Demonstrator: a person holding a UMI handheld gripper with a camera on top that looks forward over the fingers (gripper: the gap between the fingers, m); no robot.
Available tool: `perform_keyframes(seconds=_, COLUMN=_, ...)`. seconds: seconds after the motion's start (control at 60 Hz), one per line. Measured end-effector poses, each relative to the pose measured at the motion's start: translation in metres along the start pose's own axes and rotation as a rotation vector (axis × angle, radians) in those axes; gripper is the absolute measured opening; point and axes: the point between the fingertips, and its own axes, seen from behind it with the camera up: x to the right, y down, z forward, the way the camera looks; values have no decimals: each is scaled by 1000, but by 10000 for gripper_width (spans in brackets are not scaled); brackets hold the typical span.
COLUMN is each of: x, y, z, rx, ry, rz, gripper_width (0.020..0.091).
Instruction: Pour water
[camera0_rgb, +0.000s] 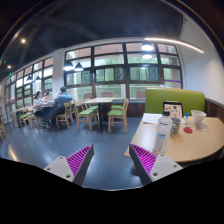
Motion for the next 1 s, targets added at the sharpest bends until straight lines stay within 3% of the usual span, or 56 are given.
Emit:
perform_keyframes(seconds=0.283, x=32, y=9, z=-2, rx=-17, ry=85, rz=30, gripper_width=806)
perform_keyframes(seconds=0.5, x=123, y=17, z=13, rx=-21, ry=189, rz=30, gripper_width=804)
perform_keyframes(seconds=0.8, x=197, y=22, z=88, rx=-89, ry=230, rz=36, gripper_width=819)
perform_keyframes(seconds=0.983, x=224, y=12, z=150, rx=-44, ry=270, rz=23, gripper_width=849)
perform_keyframes(seconds=1.0, x=225, y=10, z=153, rx=-33, ry=275, rz=17, gripper_width=762)
